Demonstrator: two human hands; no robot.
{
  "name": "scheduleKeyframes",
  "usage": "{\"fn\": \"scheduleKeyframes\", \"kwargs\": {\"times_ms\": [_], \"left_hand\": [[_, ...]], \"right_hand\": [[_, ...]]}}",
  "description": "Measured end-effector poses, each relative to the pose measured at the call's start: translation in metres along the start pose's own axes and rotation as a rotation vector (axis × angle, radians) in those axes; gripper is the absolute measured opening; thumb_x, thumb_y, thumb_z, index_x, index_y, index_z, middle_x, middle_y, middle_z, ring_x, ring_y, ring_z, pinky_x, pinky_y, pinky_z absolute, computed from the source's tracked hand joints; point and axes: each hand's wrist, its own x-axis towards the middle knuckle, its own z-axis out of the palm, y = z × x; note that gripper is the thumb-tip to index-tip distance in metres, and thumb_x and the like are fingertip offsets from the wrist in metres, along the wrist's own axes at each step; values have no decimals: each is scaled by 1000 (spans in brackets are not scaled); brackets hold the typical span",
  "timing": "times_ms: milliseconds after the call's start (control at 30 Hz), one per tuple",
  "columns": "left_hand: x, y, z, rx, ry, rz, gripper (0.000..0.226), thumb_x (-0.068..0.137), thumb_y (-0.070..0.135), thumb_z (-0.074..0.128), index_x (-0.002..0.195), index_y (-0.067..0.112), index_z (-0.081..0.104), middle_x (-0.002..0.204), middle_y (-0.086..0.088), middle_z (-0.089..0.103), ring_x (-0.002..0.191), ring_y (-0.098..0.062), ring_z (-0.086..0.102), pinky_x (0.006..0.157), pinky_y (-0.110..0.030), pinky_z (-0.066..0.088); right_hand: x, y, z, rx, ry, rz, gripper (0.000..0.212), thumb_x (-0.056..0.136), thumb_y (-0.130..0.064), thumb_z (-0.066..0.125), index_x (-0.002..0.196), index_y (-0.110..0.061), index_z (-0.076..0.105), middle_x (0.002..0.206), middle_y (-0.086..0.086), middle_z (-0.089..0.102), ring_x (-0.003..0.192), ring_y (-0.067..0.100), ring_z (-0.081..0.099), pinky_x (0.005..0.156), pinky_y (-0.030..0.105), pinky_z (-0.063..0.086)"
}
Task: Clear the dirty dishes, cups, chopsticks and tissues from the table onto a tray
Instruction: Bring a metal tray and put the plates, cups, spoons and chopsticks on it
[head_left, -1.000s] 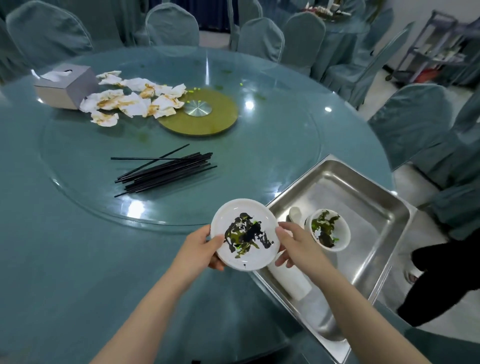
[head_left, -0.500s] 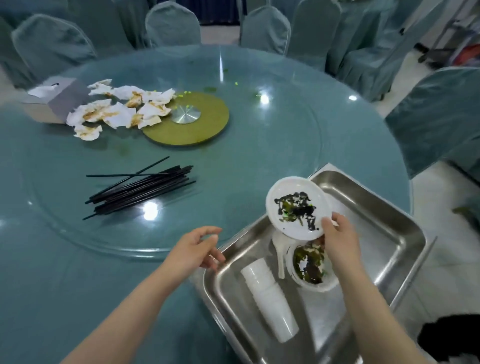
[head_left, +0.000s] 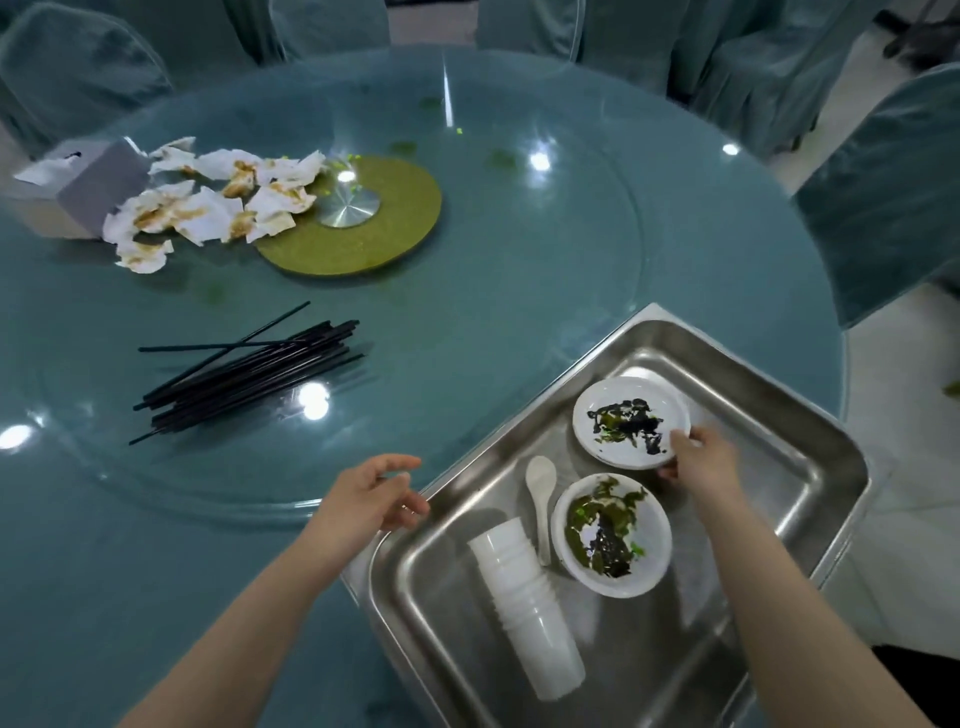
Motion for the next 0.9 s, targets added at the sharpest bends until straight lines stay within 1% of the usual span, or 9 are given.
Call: {"fn": "scheduleKeyframes", "kwargs": {"times_ms": [133,200,300,367,433,533,700,800,900], "left_hand": [[-1,-1,0,-15,4,6,21,97,6,45,102,19,61,62,-3,70,49,-11,61,64,-28,48],[-3,-2,-2,-16,-5,8,21,97,6,45,102,20,61,62,-2,70,49,-10,62,62,-25,49],[-6,-3,-8,-30,-32,14,22,97,5,44,102,19,61,64,-4,70,50,-11,62,55,-18,52],[-10,-4,-16,-28,-56,24,22,97,6,44,103,18,61,66,-5,71,52,-13,62,56,-18,52],[-14,-5,-24,-39,-68,41,22,97,6,44,103,18,61,66,-5,71,52,-13,62,60,-22,52],[-20,-4,-38,-42,-83,71,22,98,6,43,103,19,60,64,-3,71,51,-9,62,61,-22,53],[-25,0,-71,-63,-66,104,21,98,8,44,104,19,60,66,-2,71,51,-9,62,54,-17,50],[-24,-3,-94,-72,-27,116,21,97,8,44,107,18,60,69,-3,71,57,-14,61,64,-24,49],[-18,-5,-116,-85,5,117,22,96,6,46,113,14,58,74,-6,70,61,-17,61,65,-25,48]], "right_hand": [[-10,-1,-3,-20,-56,53,27,95,-20,51,119,-8,59,76,10,67,61,21,65,58,31,55],[-19,-4,-7,-77,-81,46,21,94,-21,52,101,-5,63,72,9,68,62,22,67,62,35,57],[-39,-15,-16,-251,-86,-65,27,93,-25,52,78,-6,64,74,11,69,76,29,67,77,44,56],[-60,-23,-20,-315,-39,-148,25,91,-25,52,71,-14,62,68,5,66,73,26,62,66,32,50],[-80,-35,-20,-345,7,-229,21,88,-24,52,70,-18,61,58,-5,60,65,19,56,54,23,38],[-113,-55,-11,-323,-12,-312,22,87,-25,53,70,-19,66,64,-3,64,59,13,56,53,23,37],[-157,-86,24,-336,-84,-380,27,88,-23,53,85,-2,69,83,15,69,82,30,66,73,33,51],[-175,-102,52,-419,-145,-439,27,90,-28,52,82,-10,71,74,9,68,69,23,63,73,34,50],[-186,-115,82,-475,-209,-497,28,91,-30,54,105,-13,71,100,3,72,96,21,64,81,30,46]]}}
